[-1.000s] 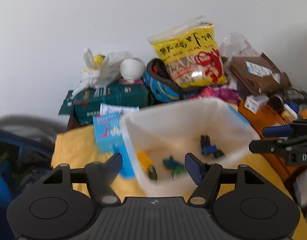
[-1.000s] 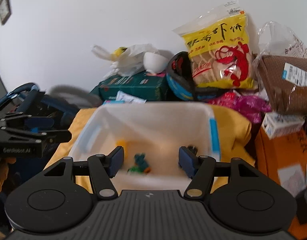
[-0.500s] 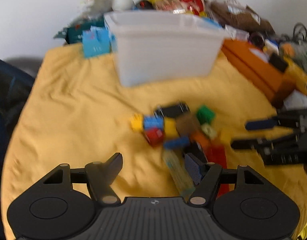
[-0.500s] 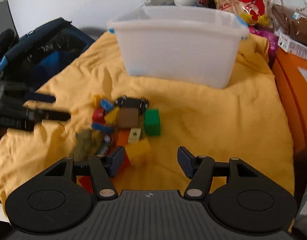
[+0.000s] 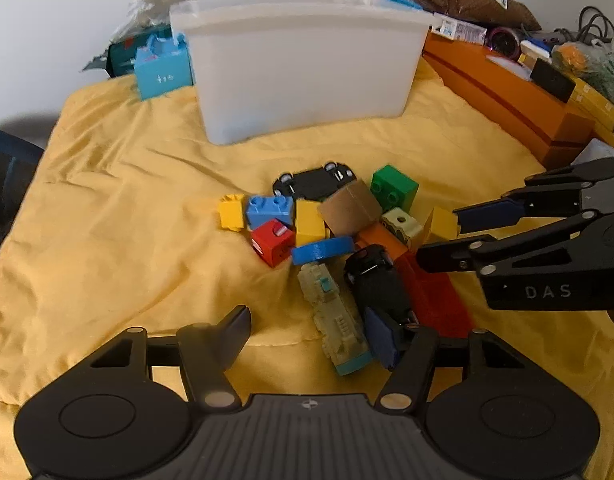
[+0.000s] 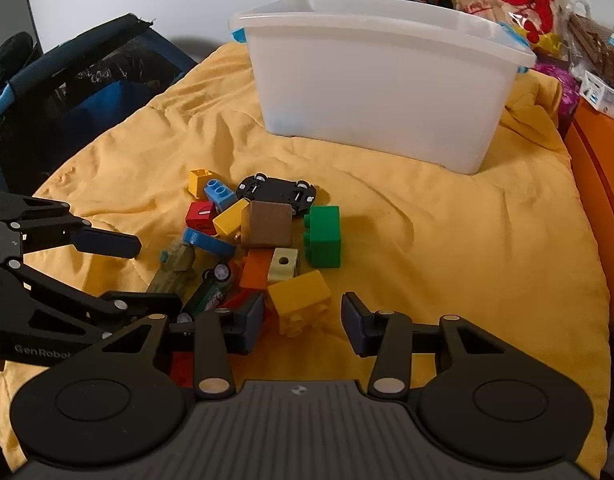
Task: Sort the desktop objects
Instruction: 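Grasp the translucent toy train with the left tool while the right tool grasps a yellow duplo brick, then carry the train and yellow brick over the white bin and open both tools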
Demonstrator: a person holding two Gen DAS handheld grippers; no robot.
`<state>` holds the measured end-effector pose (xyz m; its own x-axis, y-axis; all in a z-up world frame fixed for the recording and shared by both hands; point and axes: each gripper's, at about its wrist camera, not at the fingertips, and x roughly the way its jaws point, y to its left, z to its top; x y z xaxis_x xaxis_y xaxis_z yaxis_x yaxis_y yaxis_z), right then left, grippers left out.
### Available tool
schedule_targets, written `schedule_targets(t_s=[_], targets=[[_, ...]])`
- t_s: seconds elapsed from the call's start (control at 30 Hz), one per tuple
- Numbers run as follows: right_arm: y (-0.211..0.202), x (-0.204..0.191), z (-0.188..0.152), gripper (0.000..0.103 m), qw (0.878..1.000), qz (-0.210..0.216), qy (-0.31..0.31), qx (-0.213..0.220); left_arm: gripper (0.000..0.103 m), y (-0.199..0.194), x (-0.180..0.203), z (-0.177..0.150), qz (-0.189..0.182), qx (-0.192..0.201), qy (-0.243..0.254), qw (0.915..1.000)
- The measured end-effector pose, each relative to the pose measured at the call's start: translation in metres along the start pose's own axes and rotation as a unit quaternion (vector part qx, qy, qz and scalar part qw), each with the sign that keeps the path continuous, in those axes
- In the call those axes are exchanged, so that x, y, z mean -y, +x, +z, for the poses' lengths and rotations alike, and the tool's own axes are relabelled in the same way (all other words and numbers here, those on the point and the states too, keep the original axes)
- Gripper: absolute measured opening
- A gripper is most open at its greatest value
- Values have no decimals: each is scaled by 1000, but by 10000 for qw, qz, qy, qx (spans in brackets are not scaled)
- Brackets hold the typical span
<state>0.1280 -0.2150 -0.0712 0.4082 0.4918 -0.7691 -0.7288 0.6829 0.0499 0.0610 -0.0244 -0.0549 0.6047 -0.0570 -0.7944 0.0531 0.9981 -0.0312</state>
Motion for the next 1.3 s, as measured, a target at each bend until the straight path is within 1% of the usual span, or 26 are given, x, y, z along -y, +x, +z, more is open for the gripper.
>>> schedule_targets(t_s=[0.03, 0.07, 0.1, 0.17, 0.2, 0.23, 0.3, 0.43, 0.53, 0.63, 0.67, 0.7, 0.73, 0.83, 1.03, 1.13, 1.3], targets=[[2, 0, 0, 45, 10000, 22, 5, -37, 63, 3, 0, 0, -38, -40, 12, 10000], [3, 1, 0, 44, 10000, 33, 26, -25, 57, 6, 1, 0, -43, -59, 53, 10000], [3, 1, 0, 44, 10000, 45, 47, -18, 53, 6, 1, 0, -30, -18, 96, 9999], [0, 3, -1, 42, 9999, 78, 109, 2, 42, 4, 0, 0, -26, 22, 161, 9999], [-3, 4, -2, 39, 9999, 78, 136, 26, 38, 3, -1, -1, -69, 51, 161, 9998], [-5, 5, -3, 35, 9998, 72, 178, 49, 32, 1, -3, -1, -98, 84, 185, 9997], [-10, 11, -6, 35, 9993, 70, 359, 72, 26, 0, -5, -2, -96, 100, 211, 9997], [-13, 18, -11, 35, 9986, 36, 516, 80, 27, -2, -9, -4, -138, 107, 183, 9997], [-9, 19, -11, 36, 9987, 46, 510, 2, 30, 1, -9, -2, -137, 88, 194, 9997], [-2, 18, -10, 36, 9988, 16, 474, -79, 30, 6, -5, 1, -138, 109, 251, 9995], [-1, 18, -9, 35, 9988, 12, 476, -78, 26, 6, -3, 3, -124, 137, 329, 9993], [-1, 18, -9, 35, 9988, -5, 478, -54, 26, 6, -2, 4, -132, 154, 408, 9990], [-2, 18, -9, 35, 9988, -20, 483, -14, 26, 5, -1, 5, -155, 150, 442, 9988], [-12, 21, -9, 35, 9983, -14, 562, 141, 25, -4, -7, 6, -314, 234, 311, 9987], [-42, 34, -8, 35, 9942, -46, 968, 467, 25, -33, -18, 13, -338, 455, -30, 9984], [-59, 40, 0, 35, 9903, -53, 1168, 746, 26, -51, -24, 24, -312, 642, -138, 9974], [-85, 49, 24, 35, 9837, -56, 1365, 1167, 26, -72, -40, 54, -219, 875, -375, 9952]])
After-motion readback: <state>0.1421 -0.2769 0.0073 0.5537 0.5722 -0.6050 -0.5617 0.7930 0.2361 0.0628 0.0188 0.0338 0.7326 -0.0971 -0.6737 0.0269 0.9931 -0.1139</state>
